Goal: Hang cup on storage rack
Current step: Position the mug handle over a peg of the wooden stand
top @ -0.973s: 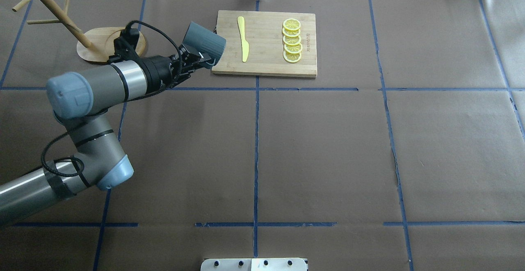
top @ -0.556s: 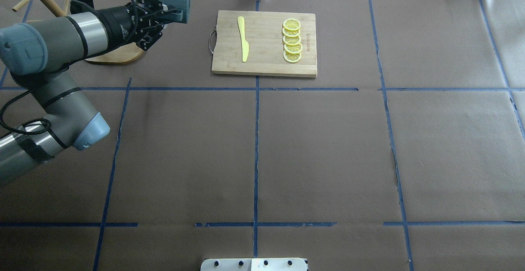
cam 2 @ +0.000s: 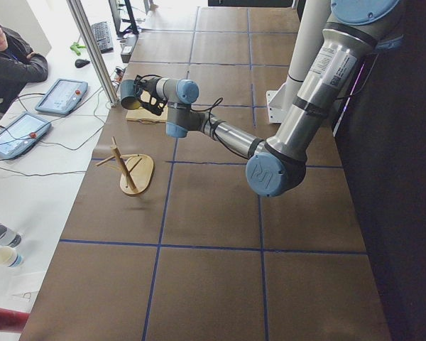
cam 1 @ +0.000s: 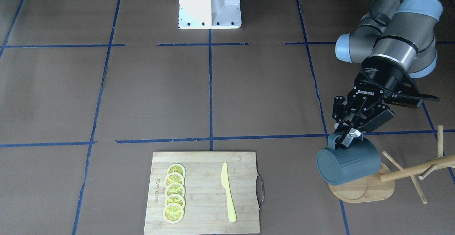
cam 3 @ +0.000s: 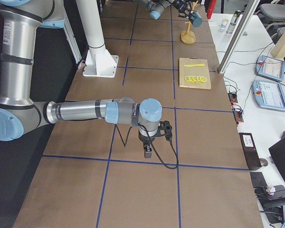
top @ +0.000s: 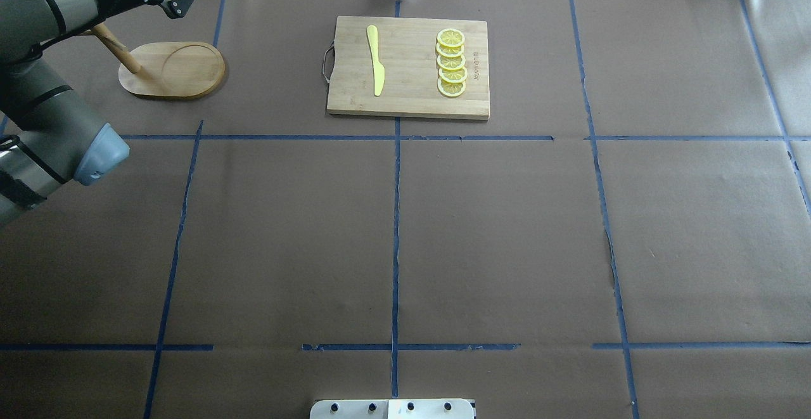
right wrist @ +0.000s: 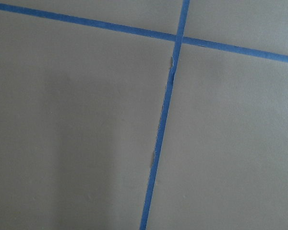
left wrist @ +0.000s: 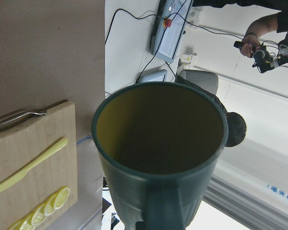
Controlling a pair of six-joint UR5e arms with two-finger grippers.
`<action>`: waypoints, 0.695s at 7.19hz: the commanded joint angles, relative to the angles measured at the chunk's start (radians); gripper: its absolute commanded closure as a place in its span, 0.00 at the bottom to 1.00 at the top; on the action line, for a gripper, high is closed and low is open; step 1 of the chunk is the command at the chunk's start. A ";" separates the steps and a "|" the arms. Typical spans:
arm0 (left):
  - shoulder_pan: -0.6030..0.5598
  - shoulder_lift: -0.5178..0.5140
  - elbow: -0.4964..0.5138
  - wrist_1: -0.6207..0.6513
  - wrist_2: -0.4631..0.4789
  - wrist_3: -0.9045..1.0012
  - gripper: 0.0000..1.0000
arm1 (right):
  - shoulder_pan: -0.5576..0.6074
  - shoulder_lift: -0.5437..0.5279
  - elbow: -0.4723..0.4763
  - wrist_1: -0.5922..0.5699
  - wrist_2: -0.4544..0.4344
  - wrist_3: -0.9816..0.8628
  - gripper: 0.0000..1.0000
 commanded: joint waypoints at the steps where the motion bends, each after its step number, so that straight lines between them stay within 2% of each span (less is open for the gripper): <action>1: -0.050 0.000 0.138 -0.190 0.008 -0.194 1.00 | 0.000 0.002 -0.002 0.000 0.000 0.000 0.00; 2: -0.065 0.002 0.190 -0.263 0.009 -0.257 1.00 | 0.000 0.003 -0.002 0.000 0.000 0.000 0.00; 5: -0.079 0.011 0.305 -0.454 0.017 -0.270 1.00 | 0.000 0.005 0.003 0.000 0.000 0.000 0.00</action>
